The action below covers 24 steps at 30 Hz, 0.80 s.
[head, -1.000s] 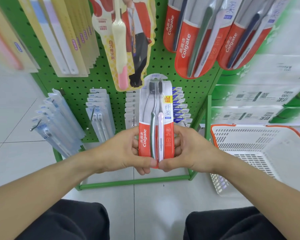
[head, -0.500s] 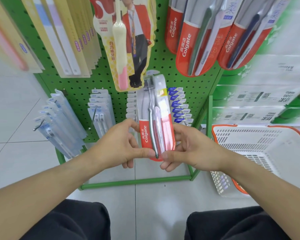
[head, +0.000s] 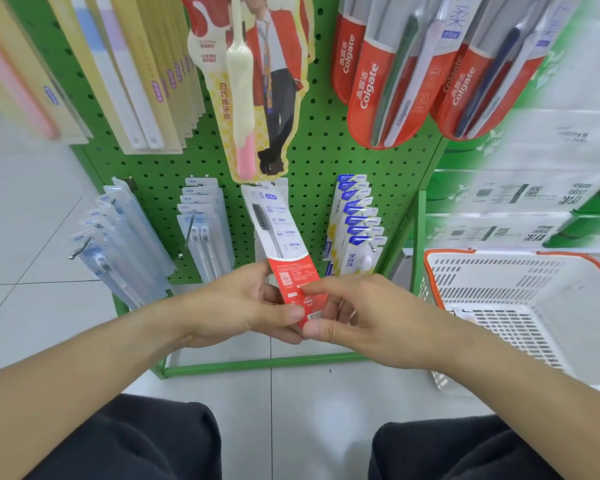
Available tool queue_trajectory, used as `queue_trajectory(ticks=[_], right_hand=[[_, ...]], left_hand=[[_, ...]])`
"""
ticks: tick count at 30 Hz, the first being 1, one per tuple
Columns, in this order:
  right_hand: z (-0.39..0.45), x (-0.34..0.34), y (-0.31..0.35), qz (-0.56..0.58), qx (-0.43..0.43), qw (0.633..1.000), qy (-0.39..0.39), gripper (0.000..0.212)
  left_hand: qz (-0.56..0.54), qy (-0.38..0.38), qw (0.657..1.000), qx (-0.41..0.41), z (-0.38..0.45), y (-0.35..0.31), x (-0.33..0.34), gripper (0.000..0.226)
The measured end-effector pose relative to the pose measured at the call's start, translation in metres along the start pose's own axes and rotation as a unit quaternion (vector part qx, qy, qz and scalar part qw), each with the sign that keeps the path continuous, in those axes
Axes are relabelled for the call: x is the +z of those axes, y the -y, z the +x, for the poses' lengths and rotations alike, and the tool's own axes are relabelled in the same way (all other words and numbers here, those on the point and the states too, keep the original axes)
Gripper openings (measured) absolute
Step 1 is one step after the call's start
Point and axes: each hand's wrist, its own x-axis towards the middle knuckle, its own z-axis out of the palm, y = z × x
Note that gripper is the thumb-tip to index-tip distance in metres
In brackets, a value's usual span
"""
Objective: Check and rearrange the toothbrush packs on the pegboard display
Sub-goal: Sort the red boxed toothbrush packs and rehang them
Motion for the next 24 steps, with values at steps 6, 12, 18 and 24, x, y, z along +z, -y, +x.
queue_trajectory(ticks=[6,12,18,24], right_hand=[[0.004,0.003,-0.003,-0.026,0.088,0.995,-0.034,0.087],[0.016,0.014,-0.009,0.158,0.152,0.972,-0.082,0.115],[0.020,0.019,-0.014,0.256,0.166,0.951,-0.056,0.071],[0.018,0.009,-0.012,0.321,0.154,0.932,-0.071,0.040]], left_hand=[[0.008,0.040,0.999,-0.028,0.002,0.005,-0.004,0.047],[0.016,0.064,0.995,-0.074,0.006,0.009,-0.002,0.049],[0.047,0.066,0.993,-0.090,0.005,0.010,-0.003,0.052],[0.053,0.120,0.986,-0.106,0.004,0.011,0.005,0.048]])
